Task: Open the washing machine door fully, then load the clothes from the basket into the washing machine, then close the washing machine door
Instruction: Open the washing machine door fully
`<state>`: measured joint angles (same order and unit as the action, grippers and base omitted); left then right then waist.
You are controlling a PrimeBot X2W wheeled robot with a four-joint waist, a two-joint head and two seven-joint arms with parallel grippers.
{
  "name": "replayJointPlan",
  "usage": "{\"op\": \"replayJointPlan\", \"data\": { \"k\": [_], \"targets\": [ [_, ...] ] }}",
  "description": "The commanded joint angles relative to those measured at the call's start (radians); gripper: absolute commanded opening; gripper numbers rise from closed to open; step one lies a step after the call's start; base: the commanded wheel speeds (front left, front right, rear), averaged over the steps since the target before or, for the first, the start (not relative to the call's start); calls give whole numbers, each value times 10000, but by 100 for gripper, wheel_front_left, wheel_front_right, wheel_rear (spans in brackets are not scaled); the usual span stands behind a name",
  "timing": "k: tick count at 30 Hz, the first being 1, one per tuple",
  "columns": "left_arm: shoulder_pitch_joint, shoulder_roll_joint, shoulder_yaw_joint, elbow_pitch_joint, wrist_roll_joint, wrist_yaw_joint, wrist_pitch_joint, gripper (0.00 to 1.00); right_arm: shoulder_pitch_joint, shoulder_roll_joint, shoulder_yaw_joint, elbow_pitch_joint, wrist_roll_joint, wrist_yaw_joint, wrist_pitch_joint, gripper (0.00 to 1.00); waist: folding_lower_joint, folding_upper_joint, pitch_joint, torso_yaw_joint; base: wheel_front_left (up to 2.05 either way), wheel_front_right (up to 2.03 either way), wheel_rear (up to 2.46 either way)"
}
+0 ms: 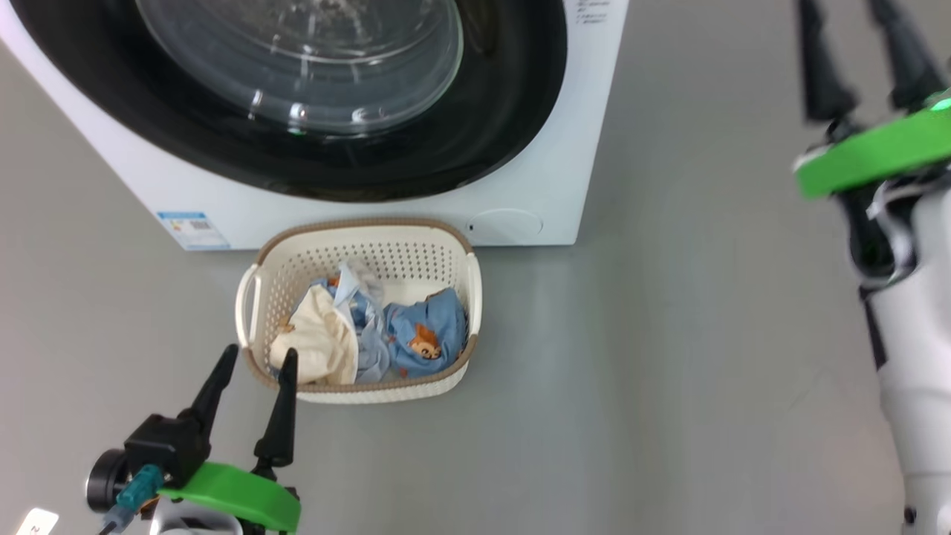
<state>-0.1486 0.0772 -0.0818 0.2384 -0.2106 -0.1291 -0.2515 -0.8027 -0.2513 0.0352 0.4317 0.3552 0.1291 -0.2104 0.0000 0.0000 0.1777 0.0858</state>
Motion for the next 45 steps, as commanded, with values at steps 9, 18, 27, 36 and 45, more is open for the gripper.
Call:
{"op": "replayJointPlan", "data": {
  "k": [9,18,27,36,45],
  "targets": [
    [-754,181,87,-175,-134,-15,-103,100,-1390,804,-1648,151,2871,16,740,0,0,0,831,468,0,0,0],
    [-1222,55,-78,-242,-222,-15,-103,100,-2512,1281,-3170,1112,4717,16,1819,0,0,0,1542,839,0,0,0],
    [-1493,-81,-115,-281,-315,-15,-103,100,-3767,1709,-3833,2319,5329,16,3732,0,0,0,2049,1070,0,0,0],
    [-1692,-184,-165,-448,-384,-15,-103,100,-5107,1896,-4150,3401,4726,16,5360,0,0,0,2494,1315,0,0,0],
    [-1820,-245,-262,-685,-462,-15,-103,100,-5955,1994,-4356,4010,4144,16,6295,0,0,0,2910,1475,0,0,0]
  ]
}}
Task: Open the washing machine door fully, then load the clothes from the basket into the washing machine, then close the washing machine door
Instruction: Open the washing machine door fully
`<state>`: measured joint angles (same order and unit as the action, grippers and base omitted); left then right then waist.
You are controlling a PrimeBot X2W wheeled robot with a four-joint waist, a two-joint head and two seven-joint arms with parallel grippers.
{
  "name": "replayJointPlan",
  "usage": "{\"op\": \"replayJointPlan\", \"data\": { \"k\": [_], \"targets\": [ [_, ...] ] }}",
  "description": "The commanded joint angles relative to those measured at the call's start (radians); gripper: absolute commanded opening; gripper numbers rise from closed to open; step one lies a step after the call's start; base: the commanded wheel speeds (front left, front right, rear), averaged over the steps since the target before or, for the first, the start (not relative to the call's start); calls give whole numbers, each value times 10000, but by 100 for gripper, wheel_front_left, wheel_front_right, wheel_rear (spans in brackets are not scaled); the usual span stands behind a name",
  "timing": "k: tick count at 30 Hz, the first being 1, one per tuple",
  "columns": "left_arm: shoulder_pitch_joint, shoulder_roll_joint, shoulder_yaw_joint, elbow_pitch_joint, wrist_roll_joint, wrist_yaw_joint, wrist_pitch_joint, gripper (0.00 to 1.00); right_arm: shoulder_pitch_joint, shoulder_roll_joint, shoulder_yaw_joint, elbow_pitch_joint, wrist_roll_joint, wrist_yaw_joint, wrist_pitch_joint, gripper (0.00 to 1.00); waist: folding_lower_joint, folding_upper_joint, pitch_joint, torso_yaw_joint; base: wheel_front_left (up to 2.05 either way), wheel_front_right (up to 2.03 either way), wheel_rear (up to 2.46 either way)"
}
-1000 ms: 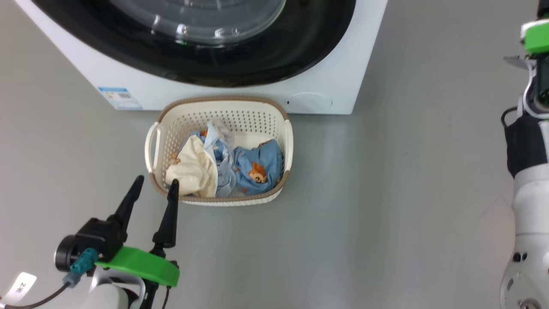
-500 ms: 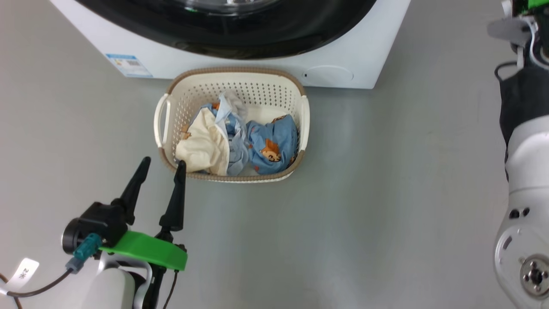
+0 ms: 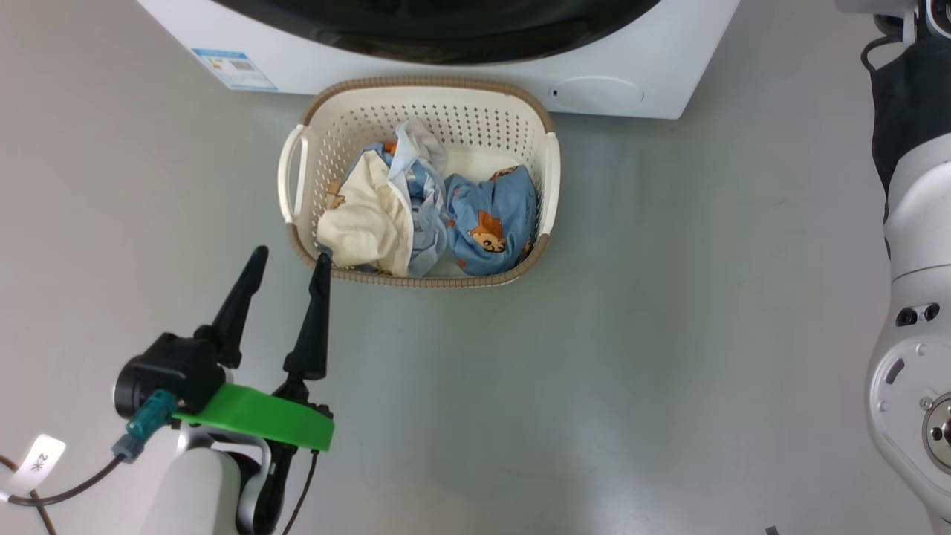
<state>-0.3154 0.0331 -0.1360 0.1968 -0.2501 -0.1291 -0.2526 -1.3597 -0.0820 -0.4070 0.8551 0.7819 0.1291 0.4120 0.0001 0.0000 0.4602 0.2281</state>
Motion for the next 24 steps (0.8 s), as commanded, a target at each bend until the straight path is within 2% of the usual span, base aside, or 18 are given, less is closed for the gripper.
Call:
{"op": "replayJointPlan", "data": {
  "k": [1,7,24],
  "targets": [
    [-164,192,270,-280,-89,-15,-92,100,-449,305,78,-189,-170,16,157,0,-1,0,129,61,0,0,0],
    [-220,178,313,-549,-132,-15,-92,100,-797,314,295,27,-268,16,364,0,-1,0,421,166,0,0,0],
    [-459,173,126,-687,-710,-15,-92,100,-1709,317,456,797,-437,16,30,0,-1,0,917,442,0,0,0]
  ]
}}
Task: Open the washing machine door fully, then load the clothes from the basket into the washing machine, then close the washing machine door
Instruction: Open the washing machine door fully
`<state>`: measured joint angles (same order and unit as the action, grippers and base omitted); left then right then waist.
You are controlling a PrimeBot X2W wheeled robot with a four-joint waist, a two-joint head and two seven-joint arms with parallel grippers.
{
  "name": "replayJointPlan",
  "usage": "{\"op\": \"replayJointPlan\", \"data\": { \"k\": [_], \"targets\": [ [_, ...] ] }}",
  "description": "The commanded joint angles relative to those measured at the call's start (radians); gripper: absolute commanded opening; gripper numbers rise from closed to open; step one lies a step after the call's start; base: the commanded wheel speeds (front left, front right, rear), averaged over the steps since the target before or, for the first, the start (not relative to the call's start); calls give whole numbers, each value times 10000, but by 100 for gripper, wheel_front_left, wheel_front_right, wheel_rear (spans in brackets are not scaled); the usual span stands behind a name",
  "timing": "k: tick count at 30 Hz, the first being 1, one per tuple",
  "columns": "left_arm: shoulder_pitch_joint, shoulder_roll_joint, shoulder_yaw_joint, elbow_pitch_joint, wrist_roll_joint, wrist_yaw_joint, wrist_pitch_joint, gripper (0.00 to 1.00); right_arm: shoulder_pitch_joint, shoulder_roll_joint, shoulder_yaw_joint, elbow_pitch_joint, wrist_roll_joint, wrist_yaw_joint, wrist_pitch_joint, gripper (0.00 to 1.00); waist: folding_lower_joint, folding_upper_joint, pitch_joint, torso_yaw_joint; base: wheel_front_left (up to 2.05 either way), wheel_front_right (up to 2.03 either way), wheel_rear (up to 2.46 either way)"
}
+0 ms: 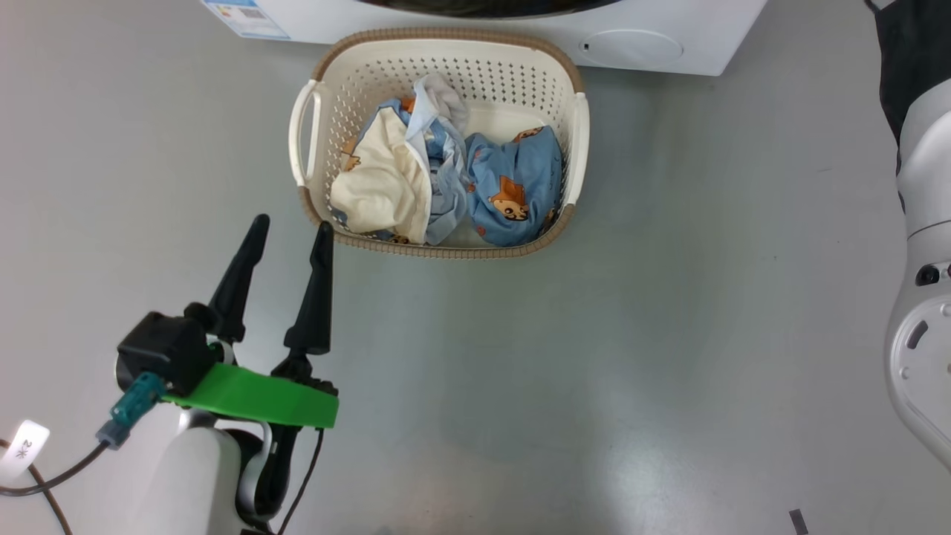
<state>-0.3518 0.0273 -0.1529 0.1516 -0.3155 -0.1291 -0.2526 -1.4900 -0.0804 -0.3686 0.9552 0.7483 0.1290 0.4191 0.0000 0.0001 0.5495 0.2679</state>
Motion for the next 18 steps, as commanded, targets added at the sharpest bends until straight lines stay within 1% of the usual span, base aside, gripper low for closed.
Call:
{"op": "replayJointPlan", "data": {
  "k": [1,10,18],
  "targets": [
    [-94,230,295,-235,-56,-15,-92,100,-405,301,73,-204,-101,17,-41,0,0,-1,25,44,0,0,0],
    [-64,230,263,-242,-214,-15,-92,100,-757,301,-138,244,-487,17,-8,0,0,-1,138,200,0,0,0],
    [-172,230,253,-317,-235,-15,-92,100,-792,302,104,376,-197,17,846,0,0,-1,176,173,0,0,0]
  ]
}}
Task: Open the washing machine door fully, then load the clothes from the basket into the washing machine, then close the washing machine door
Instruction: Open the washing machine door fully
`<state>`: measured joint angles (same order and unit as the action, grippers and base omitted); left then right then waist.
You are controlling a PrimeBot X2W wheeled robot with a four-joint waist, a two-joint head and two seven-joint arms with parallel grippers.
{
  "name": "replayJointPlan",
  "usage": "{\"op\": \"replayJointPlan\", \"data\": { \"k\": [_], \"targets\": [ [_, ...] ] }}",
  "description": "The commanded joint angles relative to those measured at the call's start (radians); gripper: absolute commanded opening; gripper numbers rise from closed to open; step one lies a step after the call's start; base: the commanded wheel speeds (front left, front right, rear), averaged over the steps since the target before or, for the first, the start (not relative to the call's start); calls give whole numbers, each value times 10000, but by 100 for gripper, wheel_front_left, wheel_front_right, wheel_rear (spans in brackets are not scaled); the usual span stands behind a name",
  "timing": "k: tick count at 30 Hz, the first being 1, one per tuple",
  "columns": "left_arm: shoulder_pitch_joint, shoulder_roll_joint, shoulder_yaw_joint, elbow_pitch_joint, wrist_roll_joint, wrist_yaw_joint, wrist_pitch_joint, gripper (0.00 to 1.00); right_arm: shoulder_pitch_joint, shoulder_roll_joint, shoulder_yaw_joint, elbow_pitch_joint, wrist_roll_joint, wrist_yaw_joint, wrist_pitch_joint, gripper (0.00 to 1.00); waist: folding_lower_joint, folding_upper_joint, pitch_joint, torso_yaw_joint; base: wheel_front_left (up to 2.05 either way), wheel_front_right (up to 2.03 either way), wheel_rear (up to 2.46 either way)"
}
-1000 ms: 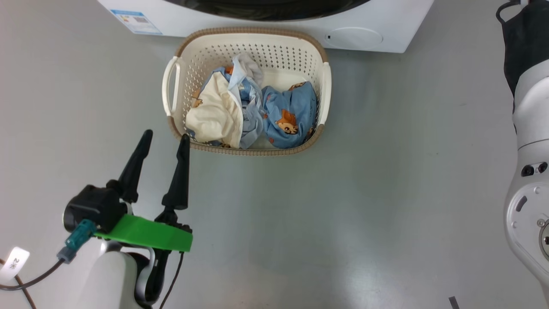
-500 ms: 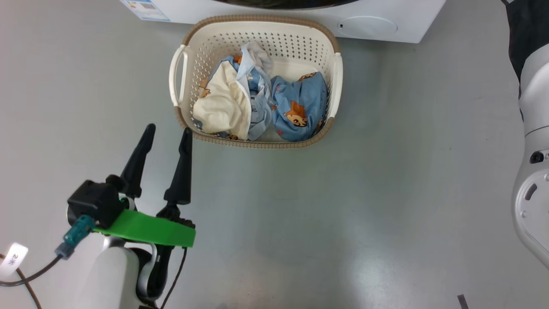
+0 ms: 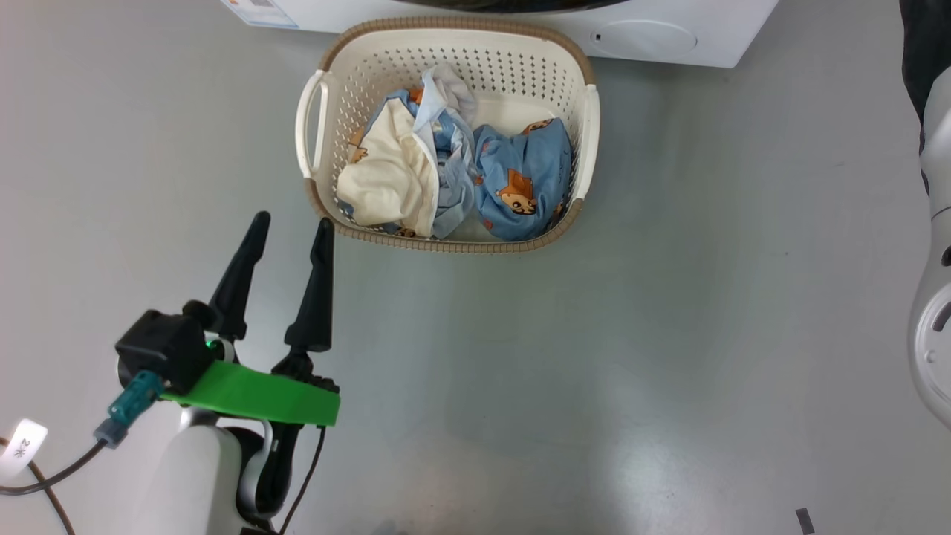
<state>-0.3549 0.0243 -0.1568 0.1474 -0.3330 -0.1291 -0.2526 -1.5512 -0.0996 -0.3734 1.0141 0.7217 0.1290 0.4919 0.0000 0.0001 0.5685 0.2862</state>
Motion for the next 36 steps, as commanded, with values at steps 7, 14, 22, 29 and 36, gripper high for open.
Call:
{"op": "replayJointPlan", "data": {
  "k": [7,14,22,29,36],
  "targets": [
    [-154,260,346,-318,28,-15,-92,100,332,494,432,-899,792,17,1543,0,0,-1,-207,-101,0,0,0],
    [47,260,466,-416,68,-15,-92,100,1226,494,674,-1907,1624,17,3236,0,0,-1,-447,-159,0,0,0],
    [162,260,479,-466,224,-15,-92,100,2229,494,1141,-2766,2711,17,4894,0,0,-1,-783,-217,0,0,0],
    [317,260,489,-469,307,-15,-92,100,2971,494,1600,-3169,3490,17,6002,0,0,-1,-1109,-268,0,0,0],
    [561,260,466,-495,427,-15,-92,100,3921,494,2332,-3783,4292,17,6804,0,0,-1,-1456,-254,0,0,0]
  ]
}}
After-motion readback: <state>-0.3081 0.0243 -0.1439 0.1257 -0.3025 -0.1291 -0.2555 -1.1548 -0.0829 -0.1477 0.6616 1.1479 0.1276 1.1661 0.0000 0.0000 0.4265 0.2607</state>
